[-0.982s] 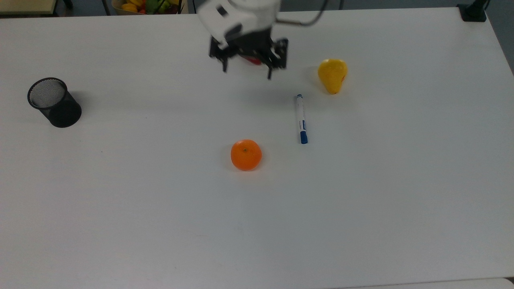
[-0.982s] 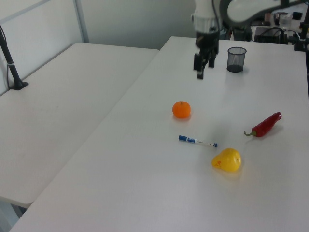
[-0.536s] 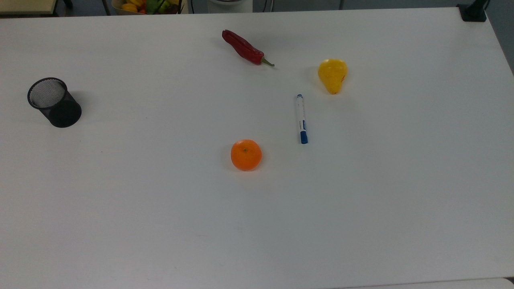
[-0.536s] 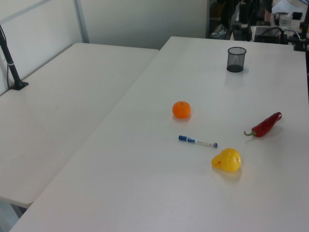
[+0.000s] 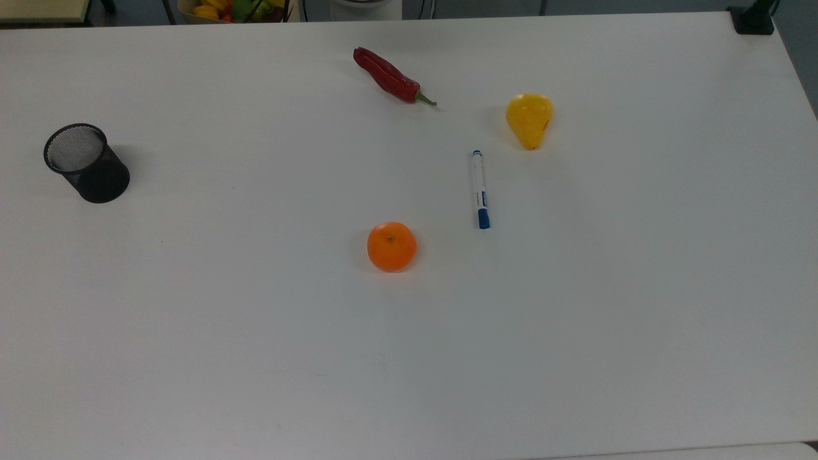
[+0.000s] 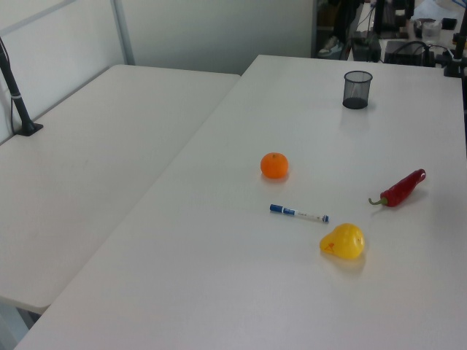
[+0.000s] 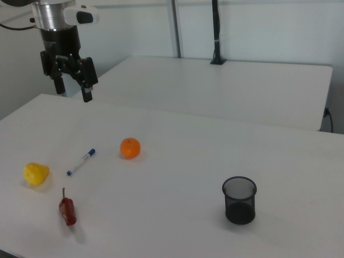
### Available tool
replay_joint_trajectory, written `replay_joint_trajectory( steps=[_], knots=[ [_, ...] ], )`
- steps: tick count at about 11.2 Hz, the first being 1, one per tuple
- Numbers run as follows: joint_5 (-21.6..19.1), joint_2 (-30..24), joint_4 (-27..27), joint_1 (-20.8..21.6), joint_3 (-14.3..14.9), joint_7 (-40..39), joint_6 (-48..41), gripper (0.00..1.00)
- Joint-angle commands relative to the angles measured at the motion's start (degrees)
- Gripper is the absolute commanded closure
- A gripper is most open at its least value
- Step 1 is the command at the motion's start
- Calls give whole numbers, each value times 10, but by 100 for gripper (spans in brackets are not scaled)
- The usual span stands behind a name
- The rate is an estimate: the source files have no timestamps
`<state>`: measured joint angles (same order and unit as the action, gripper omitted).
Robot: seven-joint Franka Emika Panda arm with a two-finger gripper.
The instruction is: Take marker pen
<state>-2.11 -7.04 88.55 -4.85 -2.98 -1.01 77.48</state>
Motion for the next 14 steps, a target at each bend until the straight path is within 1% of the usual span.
replay_joint_trajectory(
  steps=[1, 2, 3, 4, 6, 9, 14],
  knots=[
    [-7, 25, 8, 41, 18, -6, 65, 0],
    [-8, 24, 17, 51, 31, -5, 92, 0],
    [-9, 26, 29, 66, 32, -3, 127, 0],
    [-7, 26, 49, 86, 42, -4, 169, 0],
    [-8, 28, 64, 98, 58, -10, 209, 0],
    [-7, 47, 64, 99, 58, -22, 226, 0],
    [-6, 46, 61, 99, 59, -23, 225, 0]
  ],
)
